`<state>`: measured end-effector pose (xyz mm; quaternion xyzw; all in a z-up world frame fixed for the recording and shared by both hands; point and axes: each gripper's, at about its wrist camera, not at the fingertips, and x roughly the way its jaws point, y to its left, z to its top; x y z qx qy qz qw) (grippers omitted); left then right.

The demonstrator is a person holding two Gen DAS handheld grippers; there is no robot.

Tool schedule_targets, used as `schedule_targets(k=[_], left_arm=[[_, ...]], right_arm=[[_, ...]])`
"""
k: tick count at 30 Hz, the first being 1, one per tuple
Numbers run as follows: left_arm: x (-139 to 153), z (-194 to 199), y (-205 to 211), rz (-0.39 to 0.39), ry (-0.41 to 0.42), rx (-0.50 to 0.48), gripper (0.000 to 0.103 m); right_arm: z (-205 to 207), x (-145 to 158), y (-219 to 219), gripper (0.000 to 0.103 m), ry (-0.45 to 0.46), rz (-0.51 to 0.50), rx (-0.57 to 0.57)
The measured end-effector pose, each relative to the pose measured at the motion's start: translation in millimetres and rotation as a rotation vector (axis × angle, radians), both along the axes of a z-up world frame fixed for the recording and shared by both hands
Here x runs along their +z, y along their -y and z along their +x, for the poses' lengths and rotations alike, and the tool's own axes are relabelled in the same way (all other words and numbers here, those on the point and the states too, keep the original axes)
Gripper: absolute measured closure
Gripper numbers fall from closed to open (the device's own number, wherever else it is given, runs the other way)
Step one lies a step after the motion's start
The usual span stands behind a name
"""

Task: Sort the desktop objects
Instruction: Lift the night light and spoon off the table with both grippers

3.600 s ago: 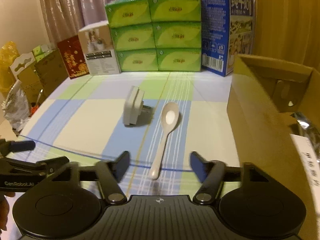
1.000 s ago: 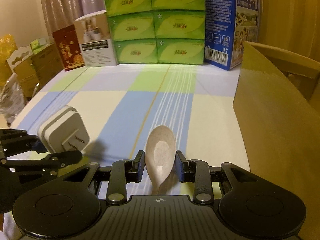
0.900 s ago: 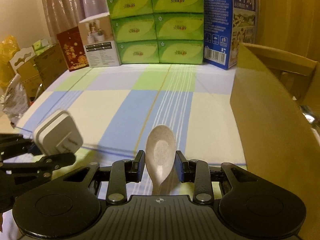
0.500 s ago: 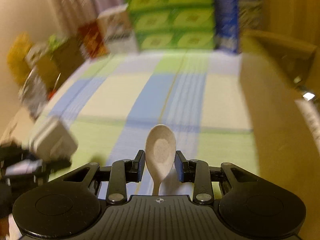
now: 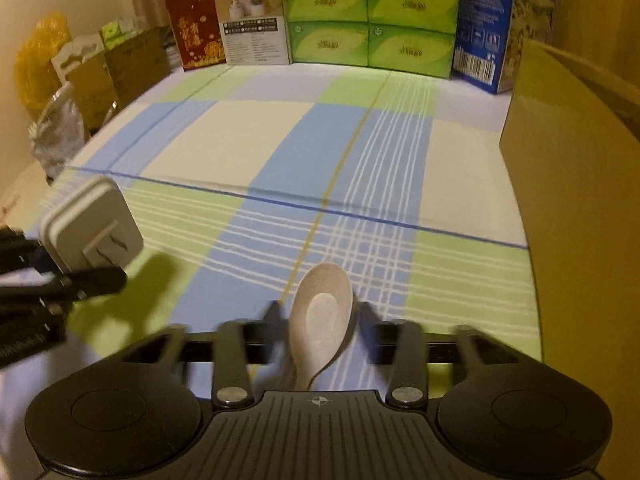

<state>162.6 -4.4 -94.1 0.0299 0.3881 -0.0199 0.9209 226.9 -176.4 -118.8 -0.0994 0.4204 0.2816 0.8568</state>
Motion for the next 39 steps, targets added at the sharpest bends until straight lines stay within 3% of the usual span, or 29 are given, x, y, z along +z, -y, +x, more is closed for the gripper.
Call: schedule_targets(k=[8,17,22,39], left_arm=[[-2,4,-3,-0.001,-0.013,0.006,0.079],[-4,7,-2,-0.003,-0.020,0.004,0.079],[-4,8,1,-0.004,-0.020,-0.008,0.079],[-2,9,8,-0.003,-0.020,-0.019,0.079]], right_arm=[[-4,-6,-10,0.040,0.042,-0.016,-0.016],[-3,-10,-18,0.074,0.054,-0.045,-0.033],[6,-3,-7,0.075,0.051,-0.006,-0.090],[4,23,-2,0.075,0.089,0.093,-0.097]])
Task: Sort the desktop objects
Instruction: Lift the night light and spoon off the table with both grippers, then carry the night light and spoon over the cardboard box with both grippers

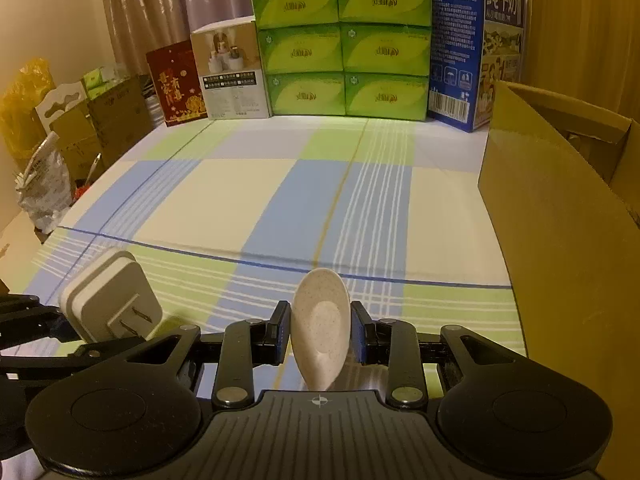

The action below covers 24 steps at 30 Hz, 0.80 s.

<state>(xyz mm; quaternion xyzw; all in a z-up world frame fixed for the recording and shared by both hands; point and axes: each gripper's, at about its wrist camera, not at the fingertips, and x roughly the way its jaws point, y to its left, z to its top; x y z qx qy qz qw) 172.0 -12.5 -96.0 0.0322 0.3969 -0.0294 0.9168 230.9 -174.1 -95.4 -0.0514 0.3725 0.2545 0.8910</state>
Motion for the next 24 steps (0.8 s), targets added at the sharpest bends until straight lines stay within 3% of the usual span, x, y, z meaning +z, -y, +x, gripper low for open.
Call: schedule_targets(k=[12,24], left_arm=[[16,-9,1,-0.038,0.037,0.019,0.079],[49,-55,21,-0.099,0.079,0.068,0.079]], right_arm=[[-22,20,19,0.075,0.027,0.032,-0.032],[-75,42,56,0.075,0.031,0.069,-0.089]])
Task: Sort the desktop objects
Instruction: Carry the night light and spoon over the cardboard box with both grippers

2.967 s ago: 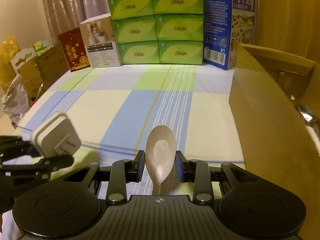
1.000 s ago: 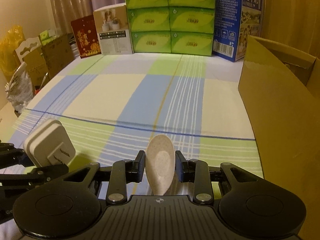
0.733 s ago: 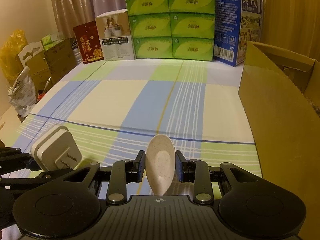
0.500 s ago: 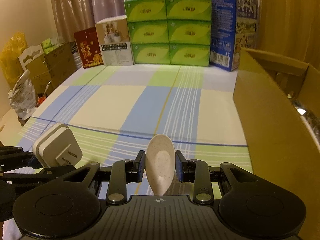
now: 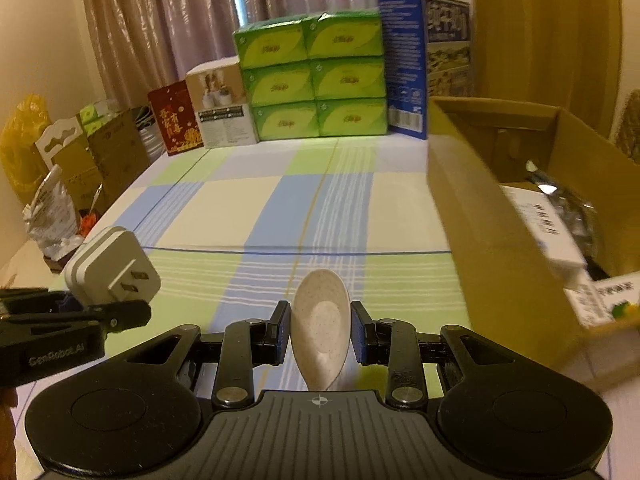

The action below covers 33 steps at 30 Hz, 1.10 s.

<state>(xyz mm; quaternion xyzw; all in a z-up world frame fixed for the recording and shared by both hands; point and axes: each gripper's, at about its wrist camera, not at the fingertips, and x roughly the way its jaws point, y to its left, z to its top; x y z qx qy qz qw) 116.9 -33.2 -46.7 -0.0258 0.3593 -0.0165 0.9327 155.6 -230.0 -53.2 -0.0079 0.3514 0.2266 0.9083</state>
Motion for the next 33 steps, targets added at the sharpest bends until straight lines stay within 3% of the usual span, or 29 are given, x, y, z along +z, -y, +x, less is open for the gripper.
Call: schedule_targets(k=[15,33], left_arm=[[54,-49,57,-0.074,0.048,-0.021,0.079],[90,-65,114,-0.038,0.078,-0.093,0.079]], right_arm=[[-43,54,46,0.075,0.046,0.057,-0.035],[-56,98,123,0.075,0.114,0.066,-0.129]])
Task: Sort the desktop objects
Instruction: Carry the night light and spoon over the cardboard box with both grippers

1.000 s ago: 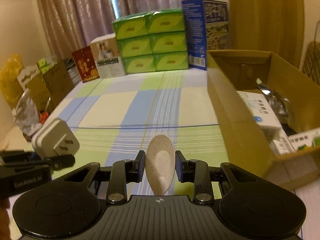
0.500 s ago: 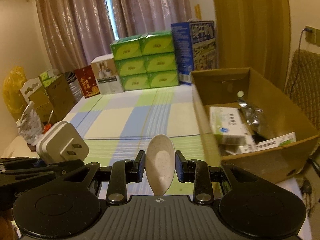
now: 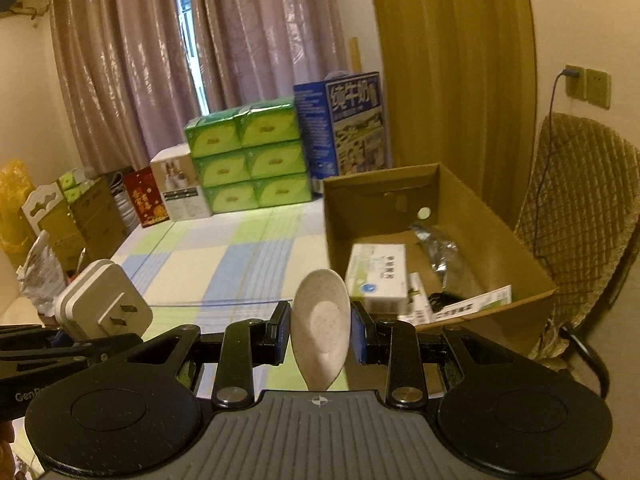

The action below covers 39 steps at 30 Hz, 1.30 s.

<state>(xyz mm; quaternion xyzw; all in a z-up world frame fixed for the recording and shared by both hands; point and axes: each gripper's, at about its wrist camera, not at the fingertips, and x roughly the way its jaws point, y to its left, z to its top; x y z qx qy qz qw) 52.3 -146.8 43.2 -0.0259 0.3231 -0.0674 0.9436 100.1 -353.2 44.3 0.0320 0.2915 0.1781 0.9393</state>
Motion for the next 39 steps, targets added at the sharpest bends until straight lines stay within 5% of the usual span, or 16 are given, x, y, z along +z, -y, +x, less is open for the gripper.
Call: schedule_targets(k=[39], left_arm=[[14,62,124,0.026,-0.001,-0.209,0.079]], right_arm=[[65,30,111,0.075,0.012,-0.032,-0.111]])
